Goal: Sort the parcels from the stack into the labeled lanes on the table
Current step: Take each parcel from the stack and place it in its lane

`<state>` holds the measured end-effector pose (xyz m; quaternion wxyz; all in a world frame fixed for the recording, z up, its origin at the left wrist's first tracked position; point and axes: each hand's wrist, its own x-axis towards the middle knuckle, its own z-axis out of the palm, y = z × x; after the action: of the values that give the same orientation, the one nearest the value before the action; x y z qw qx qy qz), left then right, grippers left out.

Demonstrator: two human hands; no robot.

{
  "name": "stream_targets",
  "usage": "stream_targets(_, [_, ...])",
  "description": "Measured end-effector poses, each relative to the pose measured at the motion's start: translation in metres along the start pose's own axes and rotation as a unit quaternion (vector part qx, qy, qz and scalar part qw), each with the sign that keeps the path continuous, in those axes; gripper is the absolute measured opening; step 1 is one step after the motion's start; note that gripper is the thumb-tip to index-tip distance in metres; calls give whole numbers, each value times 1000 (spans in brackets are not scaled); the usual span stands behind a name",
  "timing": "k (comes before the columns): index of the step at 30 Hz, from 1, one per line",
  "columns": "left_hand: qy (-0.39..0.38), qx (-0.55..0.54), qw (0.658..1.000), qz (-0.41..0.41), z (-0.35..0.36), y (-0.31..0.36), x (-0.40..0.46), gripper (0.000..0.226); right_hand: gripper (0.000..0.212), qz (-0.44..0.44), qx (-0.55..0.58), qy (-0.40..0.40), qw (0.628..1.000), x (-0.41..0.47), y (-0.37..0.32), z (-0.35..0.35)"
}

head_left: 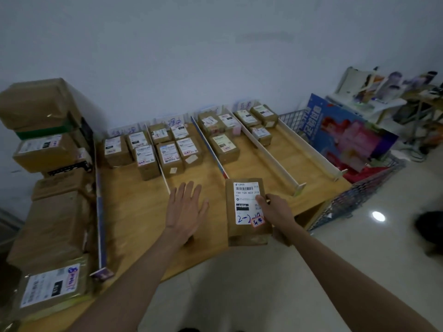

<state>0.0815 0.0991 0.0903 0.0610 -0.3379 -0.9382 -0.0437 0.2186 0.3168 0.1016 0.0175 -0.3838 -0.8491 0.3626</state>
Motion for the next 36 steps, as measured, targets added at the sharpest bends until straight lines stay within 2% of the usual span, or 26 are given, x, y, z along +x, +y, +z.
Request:
stream_targets(4, [-6,-13,1000,1,9,46,26,63,42,0,8,2,1000,30,29,-33])
stream_targets(10, [-2,-18,1000,13,24,96,83,62,36,-1,32,-1,999,80,52,-71])
stream_targets(25, [-38,-48,998,14,90,174,276,60,45,51,24,1,998,288,87,-141])
stream_targets(36, [-56,-34,998,11,122,218,353,49,45,52,20,10,998,404,117,-178])
